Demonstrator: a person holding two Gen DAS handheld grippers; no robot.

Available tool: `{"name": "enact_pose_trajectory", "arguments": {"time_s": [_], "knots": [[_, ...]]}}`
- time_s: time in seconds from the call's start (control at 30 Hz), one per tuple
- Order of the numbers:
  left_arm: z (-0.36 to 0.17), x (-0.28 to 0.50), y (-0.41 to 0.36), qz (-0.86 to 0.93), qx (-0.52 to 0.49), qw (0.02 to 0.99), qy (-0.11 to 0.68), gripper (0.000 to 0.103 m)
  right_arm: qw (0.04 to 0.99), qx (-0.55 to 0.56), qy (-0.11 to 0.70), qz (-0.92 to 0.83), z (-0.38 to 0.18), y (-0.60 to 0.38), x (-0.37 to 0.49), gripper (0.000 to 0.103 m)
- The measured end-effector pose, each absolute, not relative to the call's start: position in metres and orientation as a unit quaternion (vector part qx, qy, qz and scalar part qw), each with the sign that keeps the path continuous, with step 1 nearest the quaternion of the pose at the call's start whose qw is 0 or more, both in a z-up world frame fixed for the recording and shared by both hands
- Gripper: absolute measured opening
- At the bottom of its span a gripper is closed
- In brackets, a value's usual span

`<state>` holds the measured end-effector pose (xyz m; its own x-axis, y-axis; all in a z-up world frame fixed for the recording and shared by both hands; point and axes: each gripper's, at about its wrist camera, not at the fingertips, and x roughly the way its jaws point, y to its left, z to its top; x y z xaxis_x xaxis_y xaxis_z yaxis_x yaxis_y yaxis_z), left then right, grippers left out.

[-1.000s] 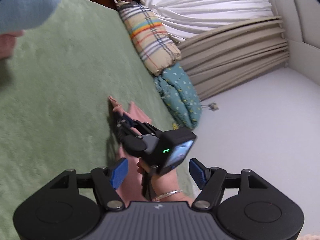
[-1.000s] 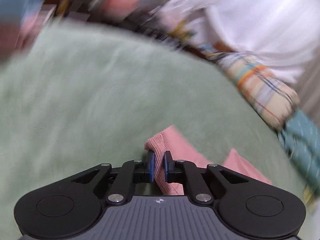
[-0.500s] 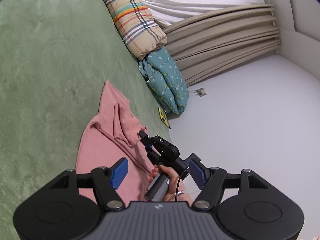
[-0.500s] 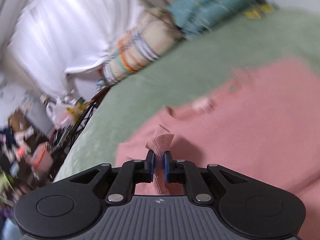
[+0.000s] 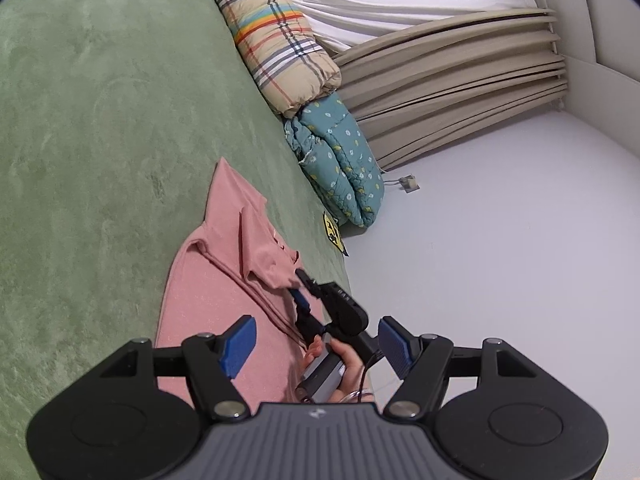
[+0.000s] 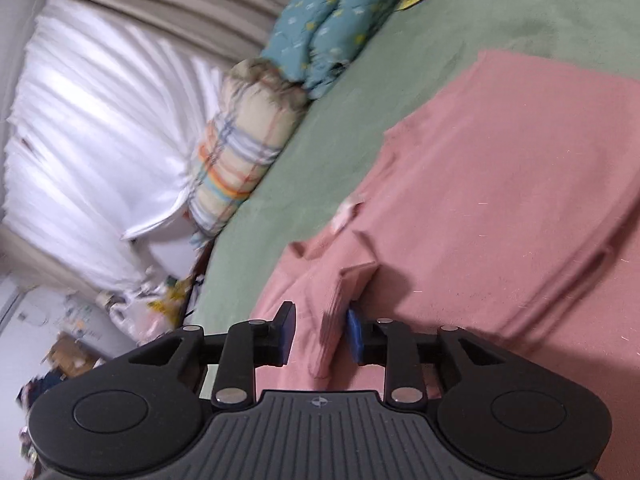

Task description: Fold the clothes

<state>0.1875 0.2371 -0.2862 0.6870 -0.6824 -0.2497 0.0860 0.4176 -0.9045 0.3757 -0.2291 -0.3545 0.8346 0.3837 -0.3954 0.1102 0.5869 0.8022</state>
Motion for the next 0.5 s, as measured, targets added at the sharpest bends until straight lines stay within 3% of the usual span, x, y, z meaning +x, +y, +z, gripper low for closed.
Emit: {"name": "enact_pose_trajectory", "arguments": {"time_s": [0.07, 0.1, 0.17, 0.23, 0.4, 0.5], "knots": [[-0.287, 0.186, 0.237, -0.248, -0.480, 0.782, 0.311, 0.067, 0.870, 0.407, 0.276, 0.040, -0.337, -0.230, 0.369, 0.030], [-0.287, 0.186, 0.238, -0.248, -0.480, 0.782, 0.310, 0.067, 0.886, 0.384, 0.260, 0.012, -0.327, -0.234, 0.361, 0.039], [-0.288, 0.184, 0.239, -0.248, -0.480, 0.783, 0.309, 0.067, 0.917, 0.325, 0.230, -0.034, -0.308, -0.237, 0.344, 0.046], [-0.291, 0.185, 0.240, -0.250, -0.487, 0.779, 0.306, 0.067, 0.937, 0.264, 0.227, -0.034, -0.295, -0.227, 0.344, 0.045], [-0.293, 0.188, 0.238, -0.252, -0.493, 0.776, 0.303, 0.067, 0.946, 0.032, 0.276, 0.164, -0.269, -0.121, 0.372, 0.042], [-0.287, 0.182, 0.243, -0.246, -0.480, 0.787, 0.299, 0.067, 0.940, -0.011, 0.300, 0.164, -0.281, -0.082, 0.390, 0.038]]}}
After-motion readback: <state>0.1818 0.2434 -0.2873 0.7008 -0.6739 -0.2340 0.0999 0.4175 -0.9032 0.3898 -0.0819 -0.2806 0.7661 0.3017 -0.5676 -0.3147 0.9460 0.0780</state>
